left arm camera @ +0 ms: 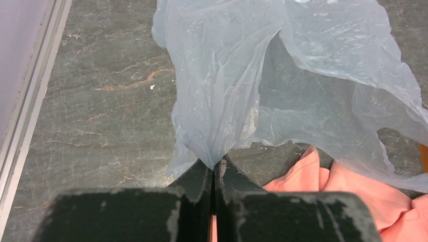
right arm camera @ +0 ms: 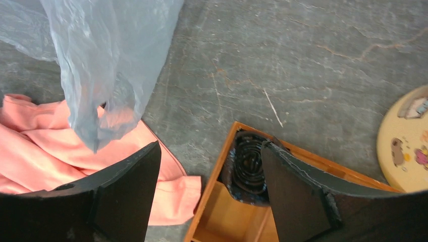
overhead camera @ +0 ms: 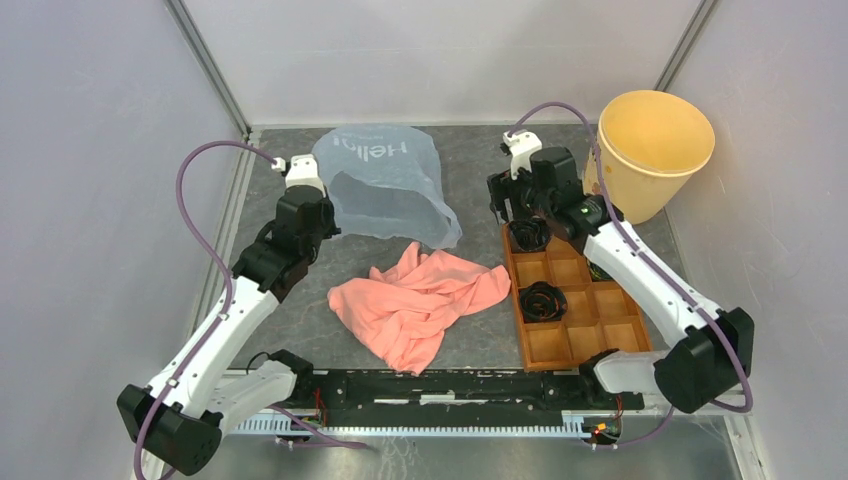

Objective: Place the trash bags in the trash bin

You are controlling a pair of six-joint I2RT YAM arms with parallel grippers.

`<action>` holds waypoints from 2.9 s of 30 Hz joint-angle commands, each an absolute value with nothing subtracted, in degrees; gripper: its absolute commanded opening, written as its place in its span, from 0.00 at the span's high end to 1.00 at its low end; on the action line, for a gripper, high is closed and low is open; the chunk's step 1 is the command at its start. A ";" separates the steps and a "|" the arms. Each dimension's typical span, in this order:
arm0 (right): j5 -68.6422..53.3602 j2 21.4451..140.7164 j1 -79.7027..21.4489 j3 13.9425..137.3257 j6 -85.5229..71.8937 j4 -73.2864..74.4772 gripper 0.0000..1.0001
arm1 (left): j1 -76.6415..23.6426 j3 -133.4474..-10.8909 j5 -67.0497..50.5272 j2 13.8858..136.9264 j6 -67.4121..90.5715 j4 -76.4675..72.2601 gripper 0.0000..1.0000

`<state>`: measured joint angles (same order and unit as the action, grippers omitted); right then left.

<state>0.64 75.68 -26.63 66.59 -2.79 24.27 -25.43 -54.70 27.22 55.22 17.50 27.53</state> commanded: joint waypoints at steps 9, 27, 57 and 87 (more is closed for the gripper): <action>37.33 72.44 -26.73 81.57 5.49 34.40 0.18 | -24.70 -54.29 24.55 53.37 15.78 24.45 0.98; 30.40 98.57 -7.03 104.43 13.92 36.86 0.27 | -24.62 -54.03 21.02 55.42 15.56 24.48 0.98; -2.44 103.39 -11.75 102.75 12.50 34.76 1.00 | -23.64 -58.78 29.77 54.99 17.80 30.38 0.98; -14.01 93.28 -37.12 100.69 5.37 36.25 0.57 | -23.57 -84.36 30.51 49.69 19.31 47.43 0.98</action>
